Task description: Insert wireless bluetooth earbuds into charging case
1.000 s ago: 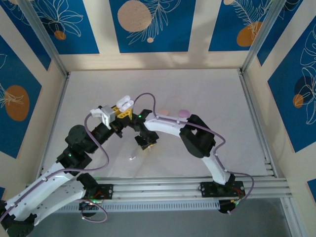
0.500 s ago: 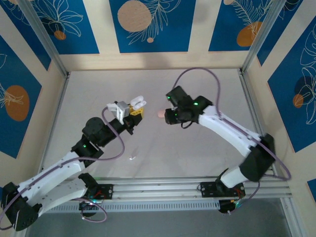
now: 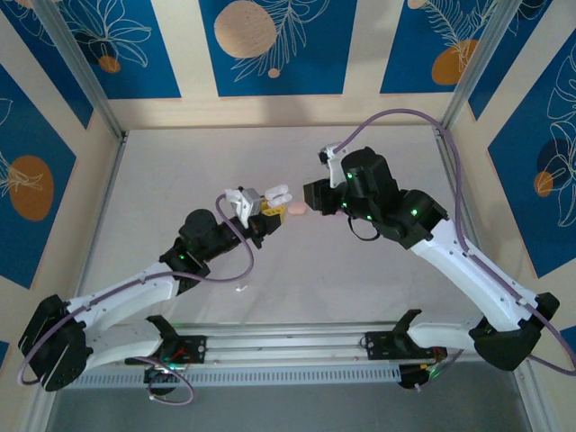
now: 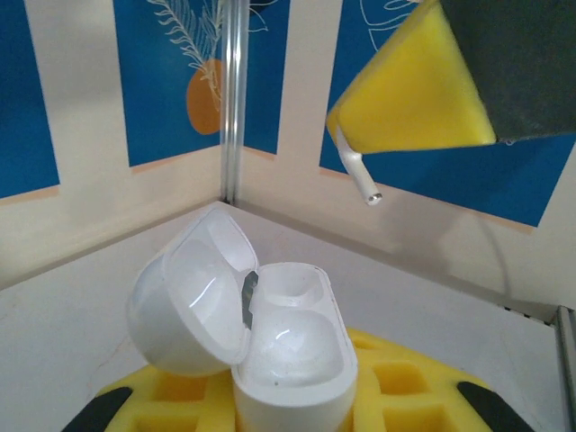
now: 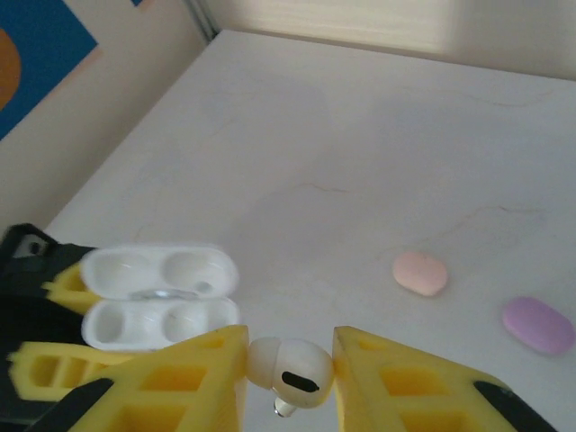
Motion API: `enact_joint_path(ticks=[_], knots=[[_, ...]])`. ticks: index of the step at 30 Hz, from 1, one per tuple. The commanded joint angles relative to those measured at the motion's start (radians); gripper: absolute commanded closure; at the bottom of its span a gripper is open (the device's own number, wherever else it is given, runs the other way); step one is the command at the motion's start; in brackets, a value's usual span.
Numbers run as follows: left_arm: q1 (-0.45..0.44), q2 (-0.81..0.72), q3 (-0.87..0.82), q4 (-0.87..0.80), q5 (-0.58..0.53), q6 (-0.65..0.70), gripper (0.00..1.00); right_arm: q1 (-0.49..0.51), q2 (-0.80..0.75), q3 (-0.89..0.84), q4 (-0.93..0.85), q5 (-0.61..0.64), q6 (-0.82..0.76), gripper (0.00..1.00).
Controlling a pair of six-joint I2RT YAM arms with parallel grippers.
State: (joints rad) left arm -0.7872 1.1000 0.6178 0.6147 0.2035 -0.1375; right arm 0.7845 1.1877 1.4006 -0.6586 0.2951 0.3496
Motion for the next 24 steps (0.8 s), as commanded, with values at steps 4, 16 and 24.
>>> enact_joint_path(ticks=[4,16,24], knots=[[-0.021,0.015,0.033,0.07,0.04,-0.026,0.85,0.022,0.024,0.016,0.081,-0.054,-0.03,0.68],[-0.026,0.008,0.033,0.083,0.039,-0.06,0.85,0.05,0.074,0.014,0.097,-0.008,-0.071,0.69],[-0.024,-0.01,0.034,0.083,0.024,-0.068,0.85,0.067,0.084,-0.015,0.091,0.039,-0.116,0.69]])
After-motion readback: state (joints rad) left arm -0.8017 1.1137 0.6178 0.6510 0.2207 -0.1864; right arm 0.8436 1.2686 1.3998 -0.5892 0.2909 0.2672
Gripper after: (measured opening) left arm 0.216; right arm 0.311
